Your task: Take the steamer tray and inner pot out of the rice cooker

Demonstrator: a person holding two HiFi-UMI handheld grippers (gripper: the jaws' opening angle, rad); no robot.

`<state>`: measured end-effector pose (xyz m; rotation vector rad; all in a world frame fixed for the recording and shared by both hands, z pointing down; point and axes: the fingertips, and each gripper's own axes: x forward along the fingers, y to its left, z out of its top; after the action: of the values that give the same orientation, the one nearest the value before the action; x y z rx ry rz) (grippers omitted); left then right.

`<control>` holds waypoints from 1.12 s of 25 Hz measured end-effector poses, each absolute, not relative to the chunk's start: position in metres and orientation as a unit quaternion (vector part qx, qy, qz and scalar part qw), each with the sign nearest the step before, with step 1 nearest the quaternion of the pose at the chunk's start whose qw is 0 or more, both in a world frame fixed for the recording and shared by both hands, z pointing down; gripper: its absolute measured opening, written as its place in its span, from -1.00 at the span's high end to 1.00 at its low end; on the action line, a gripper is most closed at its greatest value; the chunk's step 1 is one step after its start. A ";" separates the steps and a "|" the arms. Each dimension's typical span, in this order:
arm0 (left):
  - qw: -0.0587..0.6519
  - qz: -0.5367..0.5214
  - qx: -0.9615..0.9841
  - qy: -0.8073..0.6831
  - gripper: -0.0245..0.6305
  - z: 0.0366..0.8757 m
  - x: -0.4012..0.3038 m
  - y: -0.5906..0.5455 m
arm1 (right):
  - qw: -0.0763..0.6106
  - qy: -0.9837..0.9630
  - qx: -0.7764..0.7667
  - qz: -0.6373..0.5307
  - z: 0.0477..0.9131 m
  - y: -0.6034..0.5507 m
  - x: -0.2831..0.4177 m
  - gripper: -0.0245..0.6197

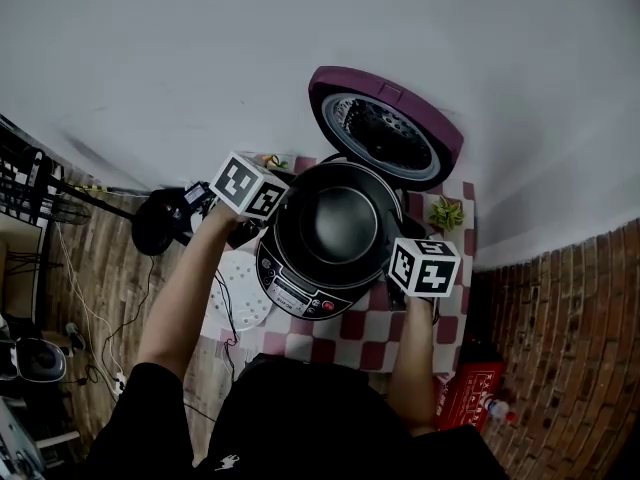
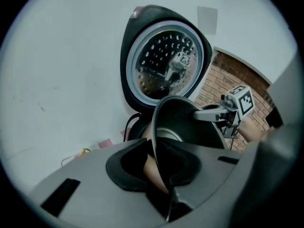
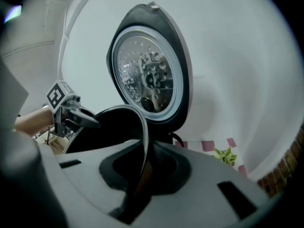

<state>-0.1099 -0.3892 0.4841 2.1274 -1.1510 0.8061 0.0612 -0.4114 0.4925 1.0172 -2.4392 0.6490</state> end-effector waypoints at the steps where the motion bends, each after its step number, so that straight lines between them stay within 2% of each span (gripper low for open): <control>1: 0.286 0.295 0.800 -0.437 0.74 0.479 -0.110 -0.388 | 0.206 -0.878 0.369 0.223 0.487 -0.411 0.061 0.81; 14: 0.203 0.188 0.839 -0.470 0.74 0.386 -0.121 -0.359 | 0.145 -0.896 0.408 0.098 0.392 -0.380 0.055 0.83; 28: 0.134 0.146 0.864 -0.463 0.73 0.327 -0.124 -0.284 | 0.113 -0.890 0.440 0.033 0.331 -0.298 0.052 0.84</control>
<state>-0.1242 -0.2839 0.3273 2.5055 -1.3414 0.4221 0.0517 -0.2981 0.3311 1.2895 -2.6121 0.0954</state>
